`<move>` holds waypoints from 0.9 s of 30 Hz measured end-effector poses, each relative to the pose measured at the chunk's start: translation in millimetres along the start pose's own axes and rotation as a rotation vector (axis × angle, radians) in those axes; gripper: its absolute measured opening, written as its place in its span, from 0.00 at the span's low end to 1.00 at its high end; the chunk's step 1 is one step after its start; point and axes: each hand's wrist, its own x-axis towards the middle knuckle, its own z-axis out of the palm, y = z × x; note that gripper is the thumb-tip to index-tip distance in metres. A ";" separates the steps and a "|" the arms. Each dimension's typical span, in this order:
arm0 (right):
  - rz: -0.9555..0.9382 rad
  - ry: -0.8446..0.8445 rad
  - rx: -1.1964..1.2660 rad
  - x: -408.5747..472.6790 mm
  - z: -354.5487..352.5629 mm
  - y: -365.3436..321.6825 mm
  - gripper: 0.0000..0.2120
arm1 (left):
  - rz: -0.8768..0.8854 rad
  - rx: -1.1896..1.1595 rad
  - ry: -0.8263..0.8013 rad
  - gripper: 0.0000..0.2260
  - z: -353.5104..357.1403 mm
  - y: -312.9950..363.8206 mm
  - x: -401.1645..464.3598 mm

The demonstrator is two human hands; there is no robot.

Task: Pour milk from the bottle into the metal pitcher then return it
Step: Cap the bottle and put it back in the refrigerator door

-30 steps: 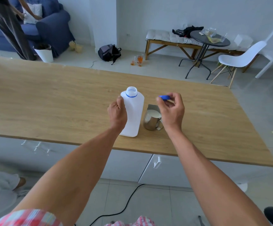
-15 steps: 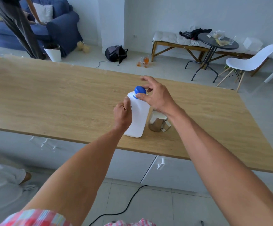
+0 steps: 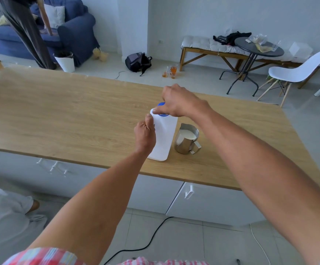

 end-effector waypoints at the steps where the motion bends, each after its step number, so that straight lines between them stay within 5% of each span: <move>1: 0.056 0.061 -0.023 -1.2 4.5 -5.1 0.20 | -0.002 -0.003 0.014 0.24 1.2 -0.3 -0.6; 6: 0.119 0.163 -0.117 -0.9 12.6 -17.1 0.18 | -0.018 -0.019 0.034 0.24 2.2 1.9 -2.5; 9: 0.027 -0.007 -0.047 -2.2 4.8 -4.5 0.22 | -0.035 -0.028 0.032 0.24 1.9 0.8 -0.6; 13: -0.077 -0.176 -0.004 -3.5 -0.1 9.6 0.15 | -0.037 -0.055 0.031 0.24 2.5 2.1 -1.6; 27: -0.079 0.068 -0.164 -9.6 22.6 -5.0 0.19 | -0.100 -0.038 0.078 0.26 5.1 1.1 -0.9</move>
